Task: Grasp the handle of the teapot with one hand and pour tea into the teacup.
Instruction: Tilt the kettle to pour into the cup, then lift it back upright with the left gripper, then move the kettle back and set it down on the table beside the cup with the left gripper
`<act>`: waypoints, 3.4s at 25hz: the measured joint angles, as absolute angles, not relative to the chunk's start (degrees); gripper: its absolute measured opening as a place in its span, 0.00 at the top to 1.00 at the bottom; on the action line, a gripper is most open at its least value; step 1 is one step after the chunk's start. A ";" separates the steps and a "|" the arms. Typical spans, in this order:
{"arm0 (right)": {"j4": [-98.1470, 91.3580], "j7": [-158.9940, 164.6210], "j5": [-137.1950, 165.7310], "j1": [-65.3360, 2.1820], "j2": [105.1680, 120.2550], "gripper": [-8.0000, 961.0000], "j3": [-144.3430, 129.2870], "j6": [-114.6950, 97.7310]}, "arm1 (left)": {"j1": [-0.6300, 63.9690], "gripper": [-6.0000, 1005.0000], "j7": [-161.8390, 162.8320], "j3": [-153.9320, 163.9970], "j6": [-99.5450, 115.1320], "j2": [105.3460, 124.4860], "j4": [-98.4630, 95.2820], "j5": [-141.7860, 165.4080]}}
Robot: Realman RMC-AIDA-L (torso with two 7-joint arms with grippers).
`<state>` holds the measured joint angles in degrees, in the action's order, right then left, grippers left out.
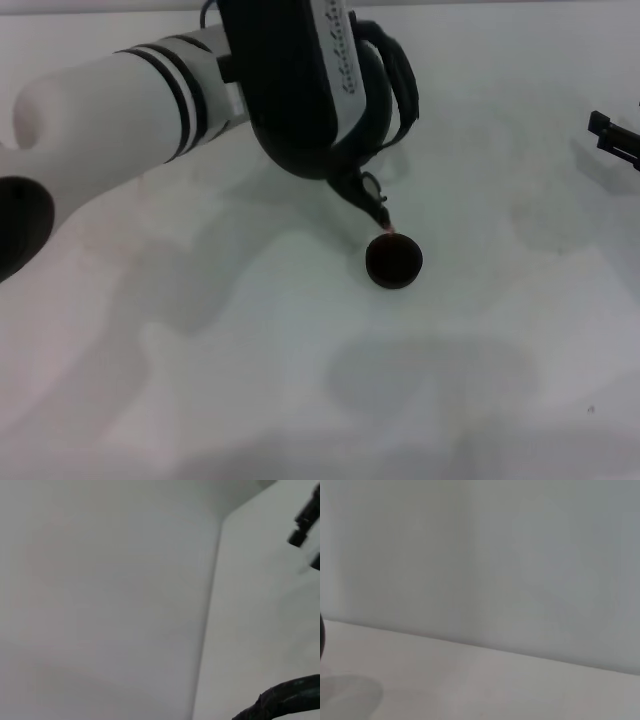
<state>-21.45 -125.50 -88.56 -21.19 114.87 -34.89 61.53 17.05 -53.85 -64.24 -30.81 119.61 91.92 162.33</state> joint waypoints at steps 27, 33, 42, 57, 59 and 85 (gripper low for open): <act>-20.95 -124.39 -88.28 -20.91 114.36 0.11 -34.90 59.07 | -0.91 0.90 -34.53 -67.56 -16.70 119.30 95.81 159.09; -21.16 -124.22 -88.09 -20.78 114.06 0.11 -35.49 57.79 | -2.84 0.90 -34.94 -72.17 -14.08 118.98 92.57 148.45; -20.96 -124.19 -87.98 -20.73 114.06 0.11 -35.60 56.08 | -3.68 0.90 -34.70 -74.25 -6.11 119.11 87.07 136.12; -20.82 -124.19 -87.97 -19.44 114.18 0.11 -35.59 55.48 | -7.60 0.90 -34.71 -67.91 5.80 118.99 83.86 132.57; -20.83 -124.22 -87.96 -19.39 114.31 0.11 -35.59 55.45 | -7.84 0.90 -34.80 -67.36 5.97 118.94 83.59 132.75; -20.09 -124.18 -87.18 -17.32 114.51 0.11 -35.62 55.45 | -12.42 0.90 -31.75 -61.23 14.14 118.74 79.53 133.54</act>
<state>-20.09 -124.18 -87.18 -17.32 114.51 -35.63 55.45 -12.42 -31.75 -61.23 14.14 118.74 79.53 133.54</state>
